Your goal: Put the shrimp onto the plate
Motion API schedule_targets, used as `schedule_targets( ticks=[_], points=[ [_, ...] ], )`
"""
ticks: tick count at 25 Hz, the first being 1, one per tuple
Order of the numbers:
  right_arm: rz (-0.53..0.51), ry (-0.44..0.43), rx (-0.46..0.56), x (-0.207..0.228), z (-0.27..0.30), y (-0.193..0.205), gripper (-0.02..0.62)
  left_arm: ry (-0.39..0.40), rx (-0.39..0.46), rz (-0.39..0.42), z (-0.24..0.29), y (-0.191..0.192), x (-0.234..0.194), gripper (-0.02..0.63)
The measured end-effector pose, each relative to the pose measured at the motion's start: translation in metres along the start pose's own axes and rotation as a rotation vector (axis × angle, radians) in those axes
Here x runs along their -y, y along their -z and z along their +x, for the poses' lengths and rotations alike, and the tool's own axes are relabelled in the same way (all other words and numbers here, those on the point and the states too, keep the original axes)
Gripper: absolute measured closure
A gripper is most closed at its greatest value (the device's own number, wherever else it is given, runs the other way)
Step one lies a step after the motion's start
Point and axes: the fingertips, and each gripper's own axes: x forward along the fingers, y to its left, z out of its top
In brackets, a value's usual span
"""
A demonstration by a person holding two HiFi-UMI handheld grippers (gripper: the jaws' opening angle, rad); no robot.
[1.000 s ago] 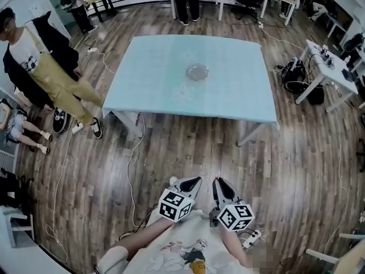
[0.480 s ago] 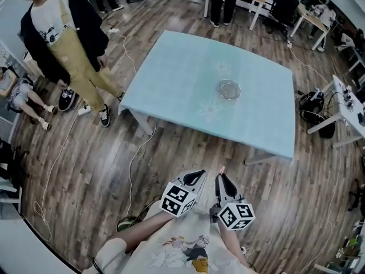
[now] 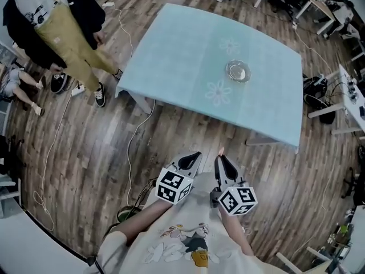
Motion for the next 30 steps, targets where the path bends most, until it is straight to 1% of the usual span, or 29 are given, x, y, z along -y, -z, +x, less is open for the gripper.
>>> schedule_targets(
  ticks=[3,7,11,14,16,19,22,24,26,30],
  points=[
    [0.002,0.007,-0.030,0.000,0.004,0.006,0.529,0.001,-0.011,-0.013,0.003,0.002,-0.003,0.598],
    [0.016,0.015,-0.058,0.013,0.013,0.007,0.529,-0.016,-0.026,-0.029,0.013,0.004,-0.010,0.598],
    [0.000,-0.004,-0.053,0.027,0.030,-0.006,0.529,-0.045,-0.028,-0.032,0.029,-0.006,-0.021,0.598],
    [-0.001,-0.017,-0.050,0.042,0.043,-0.018,0.531,-0.060,-0.021,-0.015,0.044,-0.017,-0.023,0.598],
    [-0.005,-0.026,-0.044,0.053,0.055,-0.031,0.531,-0.070,-0.019,0.001,0.059,-0.028,-0.028,0.598],
    [-0.007,-0.040,-0.042,0.075,0.078,-0.055,0.531,-0.084,-0.012,-0.004,0.090,-0.050,-0.038,0.599],
    [-0.038,-0.058,-0.030,0.106,0.102,-0.091,0.531,-0.098,0.012,0.015,0.132,-0.080,-0.044,0.598],
    [-0.062,-0.063,-0.022,0.131,0.117,-0.114,0.531,-0.101,0.028,0.038,0.161,-0.100,-0.044,0.598],
    [-0.061,-0.071,-0.026,0.154,0.131,-0.132,0.531,-0.106,0.042,0.052,0.186,-0.118,-0.043,0.598],
    [-0.060,-0.101,-0.033,0.183,0.152,-0.162,0.531,-0.112,0.050,0.061,0.230,-0.143,-0.041,0.599]
  ],
)
